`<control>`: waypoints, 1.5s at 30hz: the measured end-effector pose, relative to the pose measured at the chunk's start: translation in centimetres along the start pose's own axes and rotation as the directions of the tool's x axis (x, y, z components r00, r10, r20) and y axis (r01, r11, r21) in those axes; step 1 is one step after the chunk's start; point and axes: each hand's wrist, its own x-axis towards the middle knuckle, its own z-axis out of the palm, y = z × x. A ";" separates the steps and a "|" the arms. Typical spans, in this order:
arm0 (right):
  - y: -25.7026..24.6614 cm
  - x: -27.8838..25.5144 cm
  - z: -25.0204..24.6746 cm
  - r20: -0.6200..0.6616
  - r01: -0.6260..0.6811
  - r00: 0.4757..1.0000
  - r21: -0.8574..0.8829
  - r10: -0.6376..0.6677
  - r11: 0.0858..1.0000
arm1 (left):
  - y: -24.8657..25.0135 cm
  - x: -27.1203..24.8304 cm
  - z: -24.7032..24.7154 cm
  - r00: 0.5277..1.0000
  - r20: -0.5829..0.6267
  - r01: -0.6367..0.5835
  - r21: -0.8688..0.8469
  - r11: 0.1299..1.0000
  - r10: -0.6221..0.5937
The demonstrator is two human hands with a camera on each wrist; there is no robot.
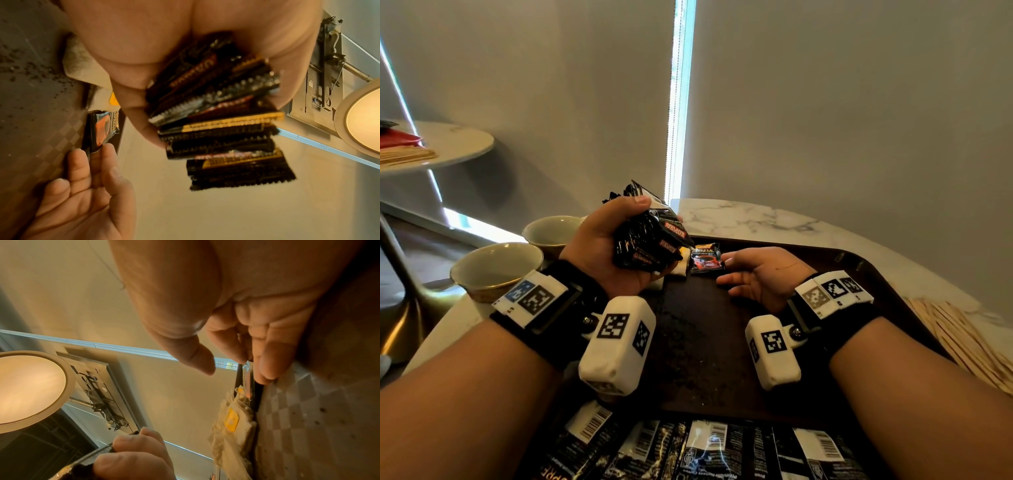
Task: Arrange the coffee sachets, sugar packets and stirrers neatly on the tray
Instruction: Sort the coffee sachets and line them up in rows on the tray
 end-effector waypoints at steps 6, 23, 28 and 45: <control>0.0 -0.1 -0.1 0.016 0.014 1.000 -0.002 -0.014 1.000 | 0.0 -0.1 0.1 1.000 -0.006 0.006 0.001 1.000 -0.006; -0.4 -0.4 0.0 0.019 0.001 1.000 0.001 -0.001 1.000 | -0.7 -0.7 1.8 0.998 -0.056 0.030 0.014 0.999 -0.029; -0.5 -0.4 -0.4 -0.003 0.095 0.995 -0.010 -0.095 0.995 | -0.8 -0.5 1.6 0.998 -0.064 0.024 0.000 1.000 -0.024; -2.9 -4.1 1.6 0.368 0.594 0.770 -0.117 -0.521 0.796 | -0.6 -1.3 3.3 0.996 0.008 0.084 -0.106 0.991 -0.083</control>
